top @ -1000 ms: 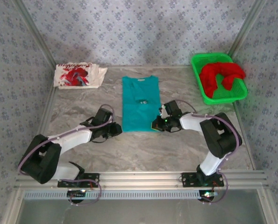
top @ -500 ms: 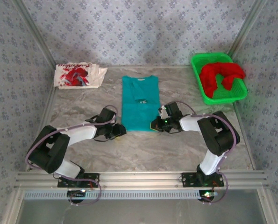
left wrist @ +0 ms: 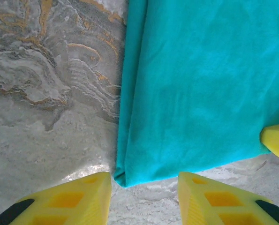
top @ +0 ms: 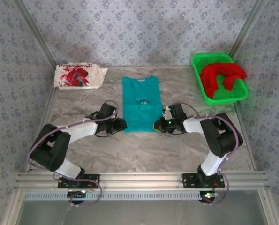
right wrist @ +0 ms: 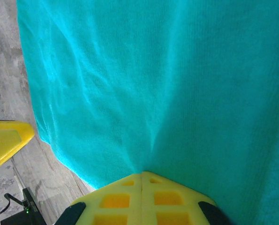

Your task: Fold and stack the t-shirts

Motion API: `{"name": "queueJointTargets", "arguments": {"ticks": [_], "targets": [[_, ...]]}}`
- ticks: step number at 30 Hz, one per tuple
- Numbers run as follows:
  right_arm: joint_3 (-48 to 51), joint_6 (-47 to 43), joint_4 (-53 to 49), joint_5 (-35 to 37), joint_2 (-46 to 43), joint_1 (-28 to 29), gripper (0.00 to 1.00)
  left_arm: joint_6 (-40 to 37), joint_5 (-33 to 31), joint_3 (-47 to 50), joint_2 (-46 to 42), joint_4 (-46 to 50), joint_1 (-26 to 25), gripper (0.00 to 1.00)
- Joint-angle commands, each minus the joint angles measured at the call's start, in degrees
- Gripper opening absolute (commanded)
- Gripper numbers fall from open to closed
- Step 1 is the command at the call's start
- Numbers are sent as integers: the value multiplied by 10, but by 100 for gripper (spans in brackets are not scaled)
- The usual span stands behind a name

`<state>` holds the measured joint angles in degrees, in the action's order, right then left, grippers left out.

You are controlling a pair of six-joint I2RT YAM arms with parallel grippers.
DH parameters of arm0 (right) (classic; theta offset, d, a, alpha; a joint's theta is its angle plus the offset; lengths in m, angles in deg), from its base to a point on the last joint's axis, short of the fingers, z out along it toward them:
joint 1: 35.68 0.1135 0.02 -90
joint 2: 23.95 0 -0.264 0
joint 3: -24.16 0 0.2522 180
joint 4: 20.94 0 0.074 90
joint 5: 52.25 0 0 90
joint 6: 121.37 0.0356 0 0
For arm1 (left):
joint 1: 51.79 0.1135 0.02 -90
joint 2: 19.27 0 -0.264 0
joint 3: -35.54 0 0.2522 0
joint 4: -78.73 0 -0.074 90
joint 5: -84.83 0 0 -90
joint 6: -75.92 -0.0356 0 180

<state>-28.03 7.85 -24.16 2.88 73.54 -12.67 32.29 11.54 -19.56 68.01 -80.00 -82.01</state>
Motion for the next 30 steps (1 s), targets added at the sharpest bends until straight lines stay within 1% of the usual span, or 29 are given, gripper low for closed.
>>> {"name": "queueJointTargets", "arguments": {"ticks": [1,22,30], "targets": [[13,-1,-32,15,1,-5,0,-7,-2,-16,18,9,-8,42],[23,8,-6,3,12,-8,0,-22,6,-73,88,10,-17,41],[21,11,3,-3,22,-8,0,-15,18,-97,119,-16,-21,40]]}}
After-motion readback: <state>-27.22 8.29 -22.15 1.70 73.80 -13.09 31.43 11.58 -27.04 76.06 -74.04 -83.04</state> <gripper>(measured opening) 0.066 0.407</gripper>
